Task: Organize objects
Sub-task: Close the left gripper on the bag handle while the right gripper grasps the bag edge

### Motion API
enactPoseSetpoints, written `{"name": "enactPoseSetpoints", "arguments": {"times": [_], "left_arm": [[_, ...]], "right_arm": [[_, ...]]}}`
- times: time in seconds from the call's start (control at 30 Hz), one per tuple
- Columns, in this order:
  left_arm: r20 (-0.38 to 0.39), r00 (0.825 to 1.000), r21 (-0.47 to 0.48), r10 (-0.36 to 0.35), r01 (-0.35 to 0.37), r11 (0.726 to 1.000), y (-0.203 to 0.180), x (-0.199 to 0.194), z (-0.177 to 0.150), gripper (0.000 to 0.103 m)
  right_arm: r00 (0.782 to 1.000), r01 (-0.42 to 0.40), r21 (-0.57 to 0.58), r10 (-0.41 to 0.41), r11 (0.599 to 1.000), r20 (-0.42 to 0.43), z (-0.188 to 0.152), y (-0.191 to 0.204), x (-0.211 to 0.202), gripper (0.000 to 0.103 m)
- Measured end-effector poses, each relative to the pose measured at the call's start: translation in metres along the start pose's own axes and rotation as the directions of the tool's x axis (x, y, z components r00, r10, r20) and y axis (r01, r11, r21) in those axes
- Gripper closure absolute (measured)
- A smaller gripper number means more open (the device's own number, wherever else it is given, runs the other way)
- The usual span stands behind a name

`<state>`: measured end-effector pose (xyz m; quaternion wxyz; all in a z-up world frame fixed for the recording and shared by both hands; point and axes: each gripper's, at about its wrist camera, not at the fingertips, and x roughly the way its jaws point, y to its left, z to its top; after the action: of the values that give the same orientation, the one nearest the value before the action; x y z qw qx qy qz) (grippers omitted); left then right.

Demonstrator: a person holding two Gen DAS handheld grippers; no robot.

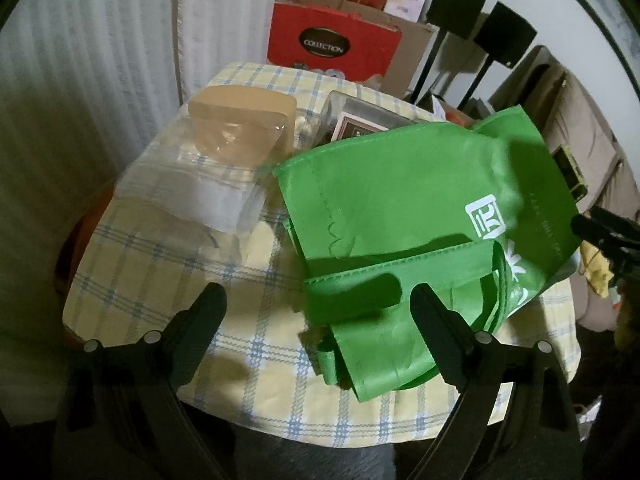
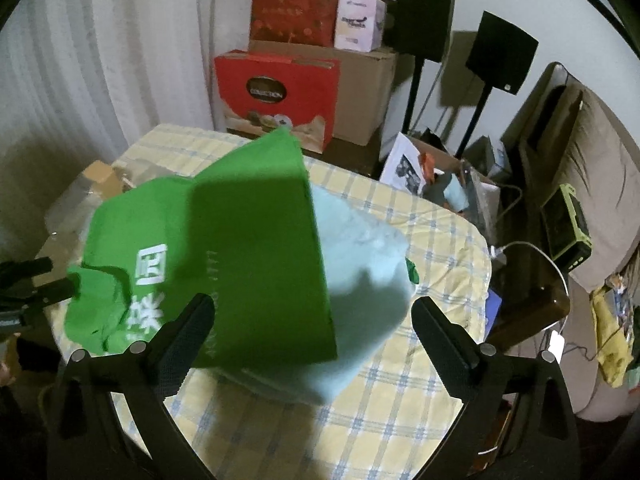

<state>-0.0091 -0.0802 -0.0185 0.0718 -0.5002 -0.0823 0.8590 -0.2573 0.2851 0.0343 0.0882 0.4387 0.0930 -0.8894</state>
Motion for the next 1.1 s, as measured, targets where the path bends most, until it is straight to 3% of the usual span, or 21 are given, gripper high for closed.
{"name": "enactPoseSetpoints", "arguments": {"times": [0.4,0.63,0.77,1.0,1.1], "left_arm": [[-0.042,0.999,-0.038,-0.022,0.020,0.999,-0.010,0.018,0.003,0.012],[-0.058,0.994,-0.073,-0.094,0.090,0.993,-0.011,0.021,0.008,0.026],[-0.054,0.995,-0.097,-0.089,0.083,0.992,-0.010,0.022,0.010,0.029],[-0.033,0.998,-0.106,-0.051,0.047,0.993,-0.006,0.020,0.010,0.050],[-0.028,0.999,-0.111,-0.044,0.040,0.993,-0.004,0.021,0.010,0.051]], "right_arm": [[0.999,-0.013,-0.032,0.012,0.999,-0.040,-0.003,0.003,0.022,0.005],[0.995,-0.088,-0.053,0.085,0.995,-0.059,0.001,0.015,0.028,0.027],[0.995,-0.085,-0.076,0.082,0.993,-0.052,-0.001,0.024,0.026,0.031],[0.998,-0.059,-0.086,0.057,0.995,-0.027,-0.003,0.020,0.014,0.053],[0.997,-0.067,-0.079,0.064,0.995,-0.035,-0.003,0.018,0.013,0.054]]}}
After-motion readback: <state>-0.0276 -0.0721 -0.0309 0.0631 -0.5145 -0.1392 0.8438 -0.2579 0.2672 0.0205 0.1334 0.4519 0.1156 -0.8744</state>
